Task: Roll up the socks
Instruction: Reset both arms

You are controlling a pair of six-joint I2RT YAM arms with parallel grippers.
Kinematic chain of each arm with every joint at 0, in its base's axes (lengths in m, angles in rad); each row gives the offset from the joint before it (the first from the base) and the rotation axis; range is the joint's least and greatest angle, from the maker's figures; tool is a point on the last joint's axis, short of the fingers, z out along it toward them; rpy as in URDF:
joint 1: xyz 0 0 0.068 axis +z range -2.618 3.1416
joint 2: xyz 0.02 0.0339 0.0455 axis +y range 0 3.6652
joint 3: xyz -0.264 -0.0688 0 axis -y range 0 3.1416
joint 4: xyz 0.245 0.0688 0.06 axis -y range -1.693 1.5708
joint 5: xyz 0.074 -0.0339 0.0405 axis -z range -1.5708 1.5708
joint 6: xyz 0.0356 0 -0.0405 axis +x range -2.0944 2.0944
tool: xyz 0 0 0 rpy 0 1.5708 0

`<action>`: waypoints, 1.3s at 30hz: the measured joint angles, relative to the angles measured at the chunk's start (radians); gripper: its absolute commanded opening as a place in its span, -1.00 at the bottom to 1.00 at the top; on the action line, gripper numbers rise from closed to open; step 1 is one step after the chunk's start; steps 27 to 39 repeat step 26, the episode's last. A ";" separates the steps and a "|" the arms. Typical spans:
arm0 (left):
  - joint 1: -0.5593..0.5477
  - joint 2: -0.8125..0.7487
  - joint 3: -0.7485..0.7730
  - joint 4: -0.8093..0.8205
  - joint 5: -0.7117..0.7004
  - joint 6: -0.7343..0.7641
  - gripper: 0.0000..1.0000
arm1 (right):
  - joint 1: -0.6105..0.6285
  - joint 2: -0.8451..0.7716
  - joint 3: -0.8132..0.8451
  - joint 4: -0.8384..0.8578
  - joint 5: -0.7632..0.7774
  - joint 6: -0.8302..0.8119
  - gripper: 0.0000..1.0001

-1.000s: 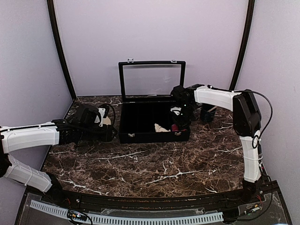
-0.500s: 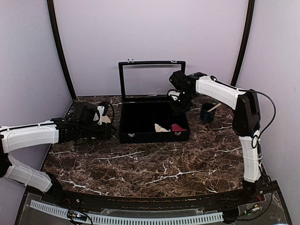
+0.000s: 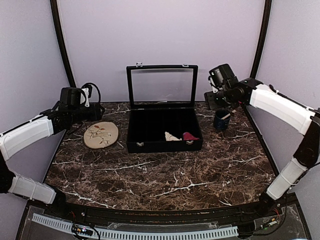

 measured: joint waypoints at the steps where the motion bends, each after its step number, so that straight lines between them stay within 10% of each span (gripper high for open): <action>1: 0.045 0.000 0.013 0.003 0.011 0.005 0.17 | -0.006 -0.042 -0.043 0.031 0.038 0.021 0.43; 12: 0.280 -0.093 -0.111 0.158 -0.033 0.097 0.36 | -0.080 -0.335 -0.512 0.183 0.435 0.240 1.00; 17: 0.298 -0.221 -0.311 0.281 -0.080 0.136 0.40 | -0.080 -0.372 -0.592 0.159 0.520 0.335 0.99; 39: 0.299 -0.225 -0.339 0.323 -0.085 0.152 0.40 | -0.080 -0.406 -0.632 0.132 0.564 0.432 0.99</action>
